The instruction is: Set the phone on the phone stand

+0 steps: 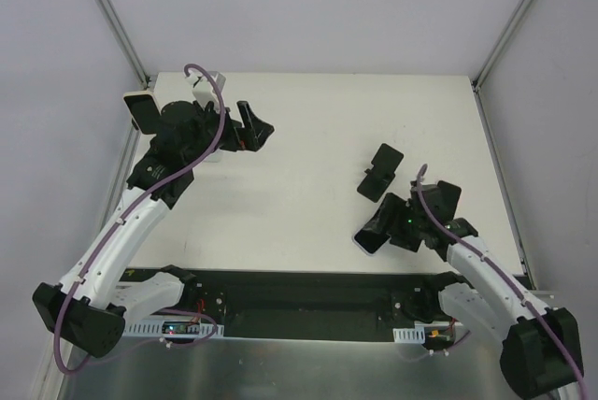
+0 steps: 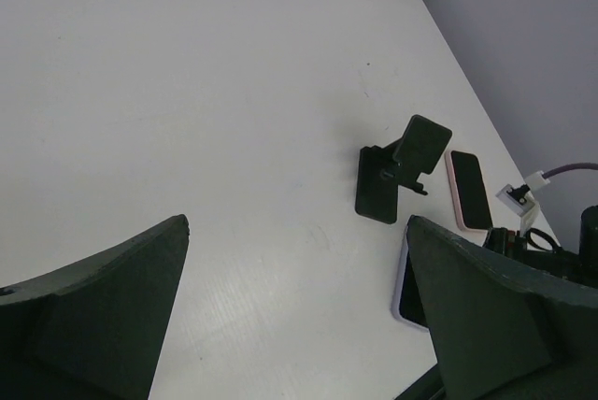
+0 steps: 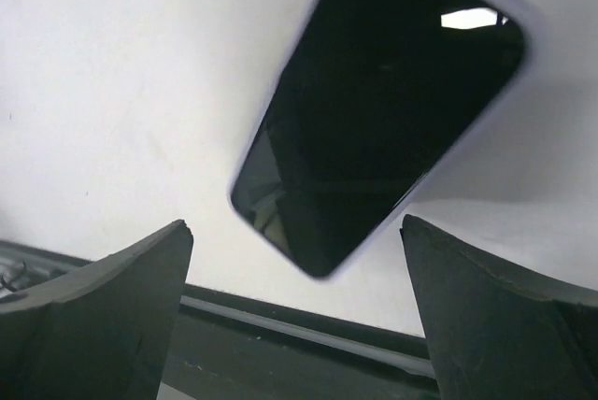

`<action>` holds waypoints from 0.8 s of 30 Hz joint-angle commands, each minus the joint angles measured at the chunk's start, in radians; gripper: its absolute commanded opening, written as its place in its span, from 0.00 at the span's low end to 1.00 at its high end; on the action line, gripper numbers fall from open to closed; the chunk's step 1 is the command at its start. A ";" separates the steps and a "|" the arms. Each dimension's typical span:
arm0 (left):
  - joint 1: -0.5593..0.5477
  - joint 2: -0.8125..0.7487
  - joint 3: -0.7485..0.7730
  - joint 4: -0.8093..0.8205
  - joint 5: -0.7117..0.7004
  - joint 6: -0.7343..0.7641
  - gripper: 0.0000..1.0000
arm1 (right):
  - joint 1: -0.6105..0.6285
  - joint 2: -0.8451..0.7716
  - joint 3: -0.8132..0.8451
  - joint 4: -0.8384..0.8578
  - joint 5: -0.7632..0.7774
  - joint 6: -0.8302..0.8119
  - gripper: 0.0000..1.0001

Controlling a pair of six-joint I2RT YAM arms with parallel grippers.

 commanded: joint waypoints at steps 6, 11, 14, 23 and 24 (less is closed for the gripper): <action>-0.029 0.104 -0.003 0.063 0.116 0.042 0.93 | 0.300 0.100 0.197 0.016 0.223 0.150 0.96; -0.119 0.244 0.029 0.064 0.308 0.116 0.88 | 0.250 -0.112 0.121 -0.083 0.398 0.246 0.96; -0.270 0.315 0.029 0.064 0.288 0.242 0.82 | 0.185 -0.289 0.073 -0.115 0.413 0.274 0.97; -0.599 0.604 0.187 -0.087 0.017 0.362 0.81 | 0.173 -0.580 0.364 -0.357 0.543 0.107 0.99; -0.618 0.688 0.292 -0.133 -0.046 0.362 0.83 | 0.174 -0.595 0.390 -0.391 0.554 0.085 0.99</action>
